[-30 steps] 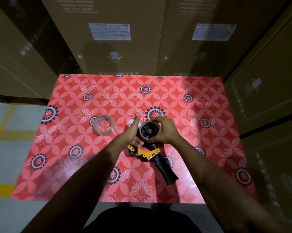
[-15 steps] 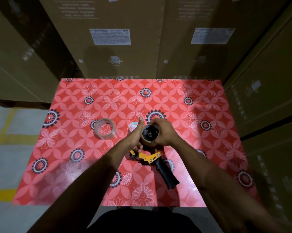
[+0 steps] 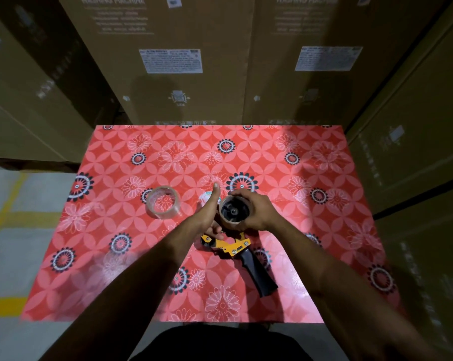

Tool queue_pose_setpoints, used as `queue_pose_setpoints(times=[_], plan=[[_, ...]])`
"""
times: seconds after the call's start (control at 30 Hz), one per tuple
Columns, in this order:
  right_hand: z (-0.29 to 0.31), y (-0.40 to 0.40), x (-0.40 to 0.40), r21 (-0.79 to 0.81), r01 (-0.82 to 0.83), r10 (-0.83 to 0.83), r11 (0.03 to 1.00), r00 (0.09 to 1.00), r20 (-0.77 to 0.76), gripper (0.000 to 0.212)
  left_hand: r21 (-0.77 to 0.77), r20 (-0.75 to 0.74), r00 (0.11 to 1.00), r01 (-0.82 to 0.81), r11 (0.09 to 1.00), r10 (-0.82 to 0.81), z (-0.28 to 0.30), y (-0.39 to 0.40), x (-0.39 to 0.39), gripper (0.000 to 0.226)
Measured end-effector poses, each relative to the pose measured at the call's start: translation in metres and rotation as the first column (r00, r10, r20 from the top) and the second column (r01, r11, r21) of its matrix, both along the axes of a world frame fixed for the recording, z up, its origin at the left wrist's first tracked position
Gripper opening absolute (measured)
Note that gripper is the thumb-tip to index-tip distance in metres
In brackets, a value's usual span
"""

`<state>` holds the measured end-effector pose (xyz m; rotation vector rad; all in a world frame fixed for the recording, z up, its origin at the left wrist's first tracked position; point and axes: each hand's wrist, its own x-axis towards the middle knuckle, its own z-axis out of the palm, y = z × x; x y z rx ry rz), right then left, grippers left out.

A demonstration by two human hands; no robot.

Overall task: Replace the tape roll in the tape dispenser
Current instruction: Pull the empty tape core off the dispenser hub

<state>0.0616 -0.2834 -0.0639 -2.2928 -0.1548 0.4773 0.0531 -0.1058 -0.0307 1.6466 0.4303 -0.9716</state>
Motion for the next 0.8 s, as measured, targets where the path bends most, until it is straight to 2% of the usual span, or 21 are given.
queue_pose_setpoints(times=[0.07,0.13,0.2,0.27,0.4,0.47,0.53,0.67,0.73,0.8], plan=[[0.001,0.002,-0.003,0.015,-0.036,0.036,0.999,0.999,0.015,0.097,-0.009,-0.013,1.0,-0.003,1.0,0.003,-0.003,0.003,0.0,0.12],[-0.002,0.01,-0.006,-0.047,-0.046,0.046,0.998,0.999,-0.001,0.109,0.009,-0.024,1.0,0.006,1.0,-0.005,0.002,-0.001,-0.001,0.108],[-0.004,0.017,-0.008,-0.086,0.046,-0.05,0.995,0.998,-0.046,0.118,0.036,-0.022,1.0,-0.012,0.999,0.012,0.009,-0.005,-0.003,0.098],[-0.005,0.019,-0.008,-0.116,0.109,-0.113,0.987,0.993,-0.034,0.112,0.069,-0.023,1.0,-0.018,0.997,0.02,0.008,-0.005,-0.004,0.104],[-0.001,0.012,-0.004,-0.074,0.041,-0.037,0.996,0.998,0.052,0.102,0.051,-0.014,1.0,-0.008,0.999,0.009,-0.003,-0.002,-0.001,0.116],[-0.002,0.012,-0.002,-0.017,0.024,-0.023,1.0,0.997,0.078,0.096,0.047,-0.001,1.0,-0.03,0.998,0.03,-0.005,0.0,0.0,0.114],[-0.002,0.015,-0.004,-0.001,0.018,-0.018,1.0,0.998,0.061,0.099,0.045,-0.012,0.998,-0.056,0.997,0.057,-0.005,0.003,-0.001,0.111],[-0.005,0.02,-0.006,-0.058,0.119,-0.12,0.991,0.993,-0.015,0.109,0.063,-0.023,0.993,-0.111,0.992,0.113,-0.007,0.005,0.001,0.133],[-0.005,0.019,-0.005,-0.084,0.144,-0.143,0.986,0.989,0.022,0.102,0.061,0.011,0.995,-0.103,0.993,0.102,-0.004,0.002,0.0,0.117],[-0.004,0.015,-0.006,-0.037,0.15,-0.148,0.988,0.987,0.055,0.091,0.03,0.019,0.996,-0.092,0.995,0.091,0.001,-0.001,-0.001,0.103]])
